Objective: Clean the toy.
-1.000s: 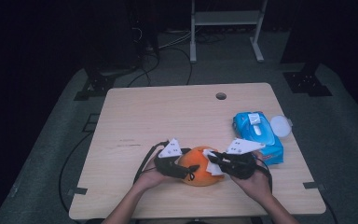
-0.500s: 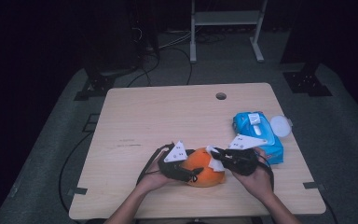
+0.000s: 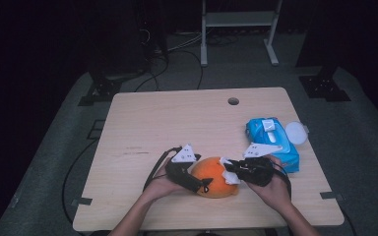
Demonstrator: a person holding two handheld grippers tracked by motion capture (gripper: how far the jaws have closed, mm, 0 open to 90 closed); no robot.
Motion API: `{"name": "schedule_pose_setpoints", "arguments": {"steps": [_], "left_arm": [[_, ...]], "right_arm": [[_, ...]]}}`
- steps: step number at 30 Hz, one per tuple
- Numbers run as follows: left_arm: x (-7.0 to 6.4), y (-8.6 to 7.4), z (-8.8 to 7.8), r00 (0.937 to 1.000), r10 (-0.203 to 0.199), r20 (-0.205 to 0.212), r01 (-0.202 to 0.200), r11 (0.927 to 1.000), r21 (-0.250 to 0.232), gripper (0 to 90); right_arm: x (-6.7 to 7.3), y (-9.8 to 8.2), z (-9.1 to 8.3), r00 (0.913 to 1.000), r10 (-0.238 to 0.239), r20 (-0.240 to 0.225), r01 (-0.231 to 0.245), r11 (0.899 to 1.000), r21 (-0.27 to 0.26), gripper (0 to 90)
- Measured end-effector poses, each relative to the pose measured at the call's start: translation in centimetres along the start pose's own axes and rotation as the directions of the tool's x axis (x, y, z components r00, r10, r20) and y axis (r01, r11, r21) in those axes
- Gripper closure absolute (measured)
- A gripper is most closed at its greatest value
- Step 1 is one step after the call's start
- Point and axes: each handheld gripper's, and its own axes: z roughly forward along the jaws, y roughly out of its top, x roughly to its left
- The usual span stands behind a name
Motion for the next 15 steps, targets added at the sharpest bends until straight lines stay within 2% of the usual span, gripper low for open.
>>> {"name": "schedule_pose_setpoints", "arguments": {"steps": [2, 4, 6, 7, 8, 9, 10, 11, 12, 14, 15], "left_arm": [[0.1, -0.2, 0.2, 0.9993, -0.033, 0.019, 0.033, 0.9994, 0.012, 12.1], [0.0, 0.1, -0.1, 0.9991, -0.042, 0.006, 0.042, 0.9985, 0.034, 19.8], [-0.6, 0.5, -0.2, 0.9996, -0.007, -0.027, 0.008, 0.9993, 0.037, 26.9], [-0.9, 0.6, -0.3, 0.999, 0.019, -0.042, -0.018, 0.9997, 0.017, 30.2], [-1.2, 0.7, -0.4, 0.9965, 0.06, -0.058, -0.061, 0.9981, -0.01, 32.3], [-1.3, 0.8, -0.5, 0.9939, 0.084, -0.071, -0.087, 0.9957, -0.033, 34.1], [-1.6, 0.9, -0.7, 0.9864, 0.128, -0.104, -0.135, 0.9887, -0.066, 35.3], [-1.8, 1.1, -0.8, 0.9749, 0.169, -0.145, -0.184, 0.9785, -0.094, 36.2], [-2.1, 1.3, -0.8, 0.9596, 0.211, -0.186, -0.233, 0.9668, -0.105, 36.3], [-2.2, 1.2, -0.6, 0.9295, 0.289, -0.229, -0.317, 0.9433, -0.097, 35.9], [-2.1, 1.0, -0.3, 0.9246, 0.308, -0.224, -0.333, 0.9394, -0.083, 34.9]], "right_arm": [[0.3, 0.0, 0.0, 0.9999, -0.011, 0.007, 0.011, 1.0, 0.002, 80.3], [0.5, 0.1, 0.1, 0.9994, -0.023, 0.025, 0.023, 1.0, 0.001, 80.3], [0.7, 0.1, 0.1, 0.9988, -0.029, 0.04, 0.029, 1.0, -0.006, 80.3], [0.8, 0.2, 0.0, 0.9982, -0.033, 0.051, 0.034, 0.999, -0.011, 80.4], [0.9, 0.2, -0.1, 0.9975, -0.039, 0.059, 0.04, 0.999, -0.02, 80.5], [1.0, 0.4, -0.4, 0.997, -0.038, 0.068, 0.04, 0.999, -0.036, 80.5], [1.1, 0.5, -0.7, 0.9965, -0.038, 0.075, 0.041, 0.998, -0.05, 80.5], [1.1, 0.6, -1.0, 0.9953, -0.043, 0.086, 0.05, 0.996, -0.077, 80.5], [1.2, 0.8, -1.3, 0.9947, -0.044, 0.093, 0.054, 0.993, -0.106, 80.5], [1.3, 1.0, -1.5, 0.9939, -0.04, 0.103, 0.054, 0.989, -0.134, 80.5], [1.2, 1.1, -1.3, 0.9937, -0.04, 0.104, 0.054, 0.989, -0.135, 80.5]]}}
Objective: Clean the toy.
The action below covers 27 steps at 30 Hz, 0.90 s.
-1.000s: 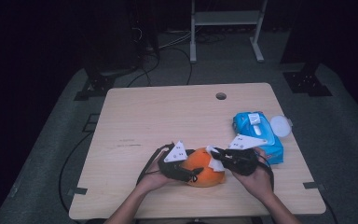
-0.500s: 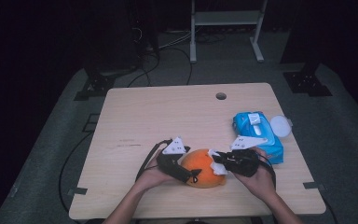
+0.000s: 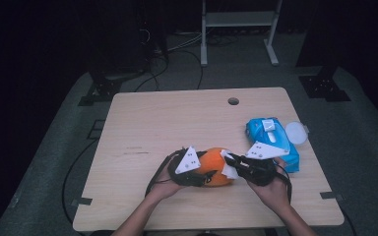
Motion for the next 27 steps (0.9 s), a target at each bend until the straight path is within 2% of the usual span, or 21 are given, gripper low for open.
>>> {"name": "schedule_pose_setpoints", "arguments": {"steps": [1, 2, 3, 5, 8, 10, 12, 14, 16, 18, 20, 22, 24, 25, 27], "left_arm": [[0.0, -0.4, 0.3, 0.9998, 0.008, 0.019, -0.009, 0.9997, 0.023, 33.9], [0.0, -0.9, 0.5, 0.9995, 0.009, 0.03, -0.009, 0.9998, 0.016, 31.9], [0.1, -1.3, 0.4, 0.9993, -0.008, 0.038, 0.008, 1.0, 0.002, 30.8], [0.4, -1.6, 0.3, 0.9976, -0.044, 0.054, 0.044, 0.999, 0.007, 30.0], [0.7, -1.9, 0.0, 0.995, -0.078, 0.063, 0.077, 0.9969, 0.014, 28.6], [0.6, -2.1, 0.1, 0.994, -0.088, 0.065, 0.088, 0.9961, 0.0, 28.2], [0.7, -2.1, 0.1, 0.9936, -0.094, 0.063, 0.094, 0.9956, 0.003, 27.1], [0.7, -2.0, 0.3, 0.9928, -0.106, 0.056, 0.105, 0.9944, 0.012, 25.4], [0.5, -1.9, 0.4, 0.9948, -0.084, 0.057, 0.084, 0.9965, 0.005, 25.4], [0.3, -1.8, 0.3, 0.9963, -0.067, 0.053, 0.067, 0.9977, 0.012, 25.4], [0.3, -1.9, 0.2, 0.9959, -0.072, 0.056, 0.071, 0.9974, 0.013, 25.7], [0.5, -2.2, 0.0, 0.9949, -0.081, 0.06, 0.08, 0.9967, 0.014, 25.8], [0.7, -2.4, -0.1, 0.9928, -0.104, 0.061, 0.103, 0.9946, 0.01, 25.7], [0.7, -2.4, 0.0, 0.9928, -0.104, 0.061, 0.103, 0.9946, 0.012, 25.6], [0.6, -2.2, 0.0, 0.9938, -0.095, 0.059, 0.094, 0.9955, 0.012, 25.4]], "right_arm": [[0.0, -0.1, 0.3, 1.0, 0.005, -0.004, -0.005, 1.0, 0.012, 80.4], [-0.1, -0.4, 0.6, 0.9999, 0.003, -0.01, -0.003, 1.0, 0.028, 80.5], [-0.1, -0.7, 1.0, 0.9999, 0.003, -0.014, -0.002, 0.999, 0.046, 80.4], [-0.3, -0.9, 1.2, 0.9999, -0.011, -0.012, 0.012, 0.998, 0.06, 80.4], [-1.1, -1.1, 0.9, 0.9992, -0.016, 0.037, 0.013, 0.997, 0.082, 80.4], [-2.2, -1.6, 0.5, 0.9988, 0.043, 0.021, -0.045, 0.995, 0.086, 80.4], [-2.5, -1.6, 0.3, 0.998, 0.049, 0.039, -0.052, 0.995, 0.089, 80.4], [-2.4, -1.4, 0.1, 0.9975, 0.063, 0.032, -0.065, 0.995, 0.074, 80.4], [-1.8, -1.0, 0.2, 0.9988, 0.047, 0.015, -0.048, 0.997, 0.066, 80.4], [-0.7, -0.7, 0.6, 0.9999, 0.008, -0.008, -0.007, 0.998, 0.068, 80.4], [-0.2, -0.6, 0.9, 0.9994, -0.034, 0.006, 0.033, 0.996, 0.084, 80.4], [-0.8, -0.6, 0.8, 0.9994, -0.029, 0.017, 0.027, 0.995, 0.098, 80.4], [-1.7, -1.0, 0.4, 0.997, -0.039, 0.067, 0.031, 0.993, 0.118, 80.4], [-2.3, -1.2, 0.1, 0.9979, -0.009, 0.065, 0.001, 0.993, 0.117, 80.4], [-3.1, -1.4, -0.5, 0.9968, 0.021, 0.077, -0.029, 0.994, 0.11, 80.4]]}}
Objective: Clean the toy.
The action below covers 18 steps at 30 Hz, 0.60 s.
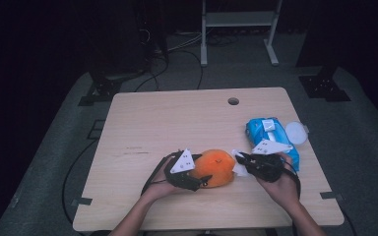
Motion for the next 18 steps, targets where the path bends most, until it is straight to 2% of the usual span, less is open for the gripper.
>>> {"name": "schedule_pose_setpoints", "arguments": {"steps": [2, 4, 7, 9, 11, 13, 15, 16, 17, 18], "left_arm": [[-0.3, 0.3, 0.2, 0.9998, 0.02, -0.001, -0.02, 0.9998, 0.0, 25.1], [-0.8, 0.6, 0.4, 0.9995, 0.032, 0.001, -0.032, 0.9995, 0.002, 23.8], [-1.3, 0.8, 0.4, 0.9972, 0.075, -0.007, -0.074, 0.9969, 0.025, 23.5], [-1.1, 0.7, 0.1, 0.9978, 0.066, 0.004, -0.066, 0.9976, 0.021, 23.6], [-0.7, 0.6, -0.2, 0.9993, 0.024, 0.029, -0.024, 0.9997, -0.004, 22.8], [0.1, 0.7, -0.3, 0.9962, -0.07, 0.052, 0.071, 0.9971, -0.026, 17.6], [0.7, 0.8, -0.2, 0.981, -0.183, 0.063, 0.185, 0.9827, -0.015, 9.2], [0.9, 0.8, -0.1, 0.9764, -0.208, 0.057, 0.208, 0.978, 0.008, 7.9], [1.0, 0.6, 0.0, 0.9747, -0.216, 0.056, 0.215, 0.9762, 0.026, 8.3], [1.0, 0.5, 0.1, 0.9705, -0.231, 0.07, 0.23, 0.973, 0.025, 12.3]], "right_arm": [[-0.2, 0.3, -0.3, 0.9988, 0.03, -0.04, -0.031, 0.999, -0.034, 80.4], [0.5, 0.8, -0.1, 0.9973, 0.021, -0.07, -0.025, 0.998, -0.05, 80.4], [1.7, 1.1, 0.8, 0.9944, -0.011, -0.105, 0.008, 1.0, -0.029, 80.3], [1.7, 0.9, 1.2, 0.9934, -0.017, -0.113, 0.015, 1.0, -0.02, 80.3], [1.1, 0.7, 1.0, 0.9937, 0.002, -0.112, -0.003, 1.0, -0.011, 80.3], [0.5, 0.2, 0.9, 0.9927, 0.027, -0.117, -0.028, 1.0, -0.002, 80.3], [0.3, -0.2, 0.8, 0.9927, 0.035, -0.116, -0.035, 0.999, 0.006, 80.3], [0.3, -0.2, 0.8, 0.9932, 0.033, -0.112, -0.032, 0.999, 0.009, 80.3], [0.2, -0.2, 0.7, 0.9928, 0.035, -0.115, -0.034, 0.999, 0.009, 80.3], [0.2, -0.1, 0.7, 0.9927, 0.035, -0.115, -0.034, 0.999, 0.01, 80.3]]}}
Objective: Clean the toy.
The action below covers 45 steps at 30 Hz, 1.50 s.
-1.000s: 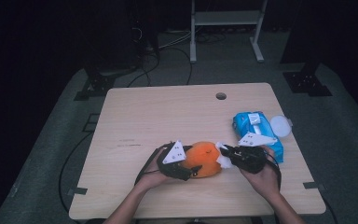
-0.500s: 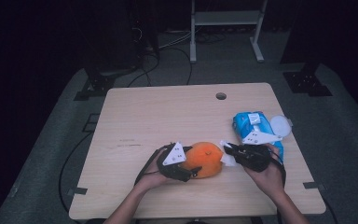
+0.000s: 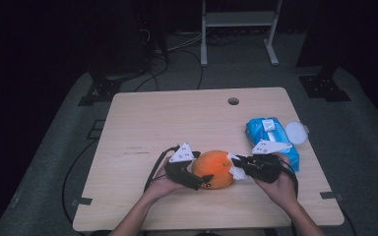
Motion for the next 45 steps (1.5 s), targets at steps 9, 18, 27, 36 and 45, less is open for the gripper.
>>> {"name": "schedule_pose_setpoints", "arguments": {"steps": [9, 18, 27, 36, 45], "left_arm": [[-2.9, 1.1, 0.5, 0.9701, 0.235, -0.062, -0.234, 0.9721, 0.014, 30.8], [-1.5, 0.5, 0.5, 0.9936, 0.103, -0.045, -0.104, 0.9944, -0.017, 25.8], [-1.9, 0.6, 0.8, 0.9931, 0.108, -0.046, -0.11, 0.9929, -0.045, 19.4], [-1.3, 0.3, 0.8, 0.9987, 0.038, -0.034, -0.041, 0.9966, -0.071, 26.0], [-2.4, 0.8, 0.7, 0.9926, 0.118, -0.029, -0.119, 0.991, -0.061, 26.6]], "right_arm": [[4.1, 2.3, -0.8, 0.9913, -0.132, -0.004, 0.131, 0.989, -0.062, 80.4], [2.3, 1.0, -0.2, 0.9873, -0.136, 0.082, 0.137, 0.991, -0.007, 80.3], [4.4, 1.7, 0.3, 0.9842, -0.177, 0.012, 0.177, 0.984, -0.023, 80.3], [3.4, 1.6, 0.1, 0.9926, -0.12, 0.018, 0.121, 0.992, -0.025, 80.3], [4.0, 2.0, -0.1, 0.9868, -0.161, 0.015, 0.162, 0.986, -0.043, 80.4]]}}
